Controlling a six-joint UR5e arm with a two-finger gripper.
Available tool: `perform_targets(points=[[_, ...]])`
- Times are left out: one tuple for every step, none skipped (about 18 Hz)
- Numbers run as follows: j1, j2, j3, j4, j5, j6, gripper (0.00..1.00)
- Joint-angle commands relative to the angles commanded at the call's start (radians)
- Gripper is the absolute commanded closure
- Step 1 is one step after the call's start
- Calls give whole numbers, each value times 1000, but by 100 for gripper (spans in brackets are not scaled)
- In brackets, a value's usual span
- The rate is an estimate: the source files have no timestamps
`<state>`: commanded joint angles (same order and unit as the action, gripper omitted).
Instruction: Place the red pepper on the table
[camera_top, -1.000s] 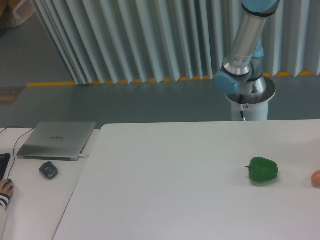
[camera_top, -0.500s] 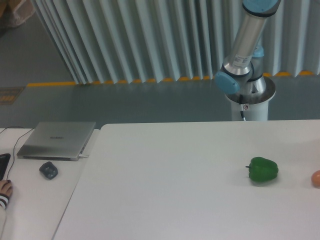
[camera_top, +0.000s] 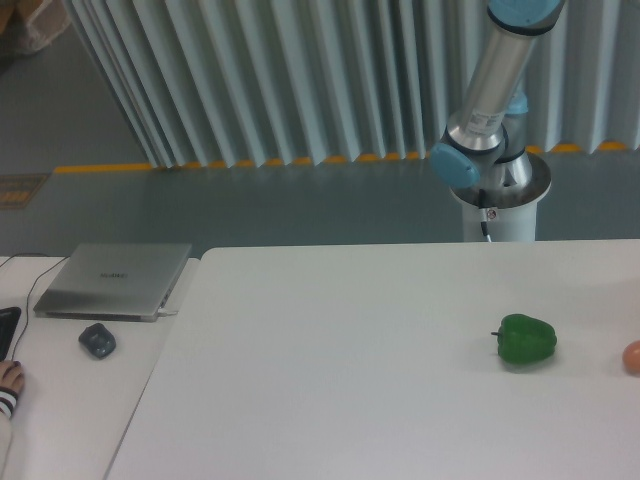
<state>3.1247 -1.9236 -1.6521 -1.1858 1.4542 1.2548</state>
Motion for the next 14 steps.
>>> perform_targets(points=[[-2,0,-5,9,0,0,48],[-5,0,-8,12,0,0,55],[-8,2,-9,12,0,-3,63],[-9,3,-9,12,0,-5,67],[-11,5,-8,11,0,-5,68],[-11,8,-3,11,0,1,68],[-9,14,1,8,0,3,69],[-11,20,8,2,3,5,72],[-12,28,20,-6,3,5,75],[-12,28,29,-14,5,5,75],[-12,37,41,-38,3,6,78],[-14,47,64,-73,3,6,79],[-29,54,98,-125,3,6,80],[-43,57,118,-152,2,5,81]])
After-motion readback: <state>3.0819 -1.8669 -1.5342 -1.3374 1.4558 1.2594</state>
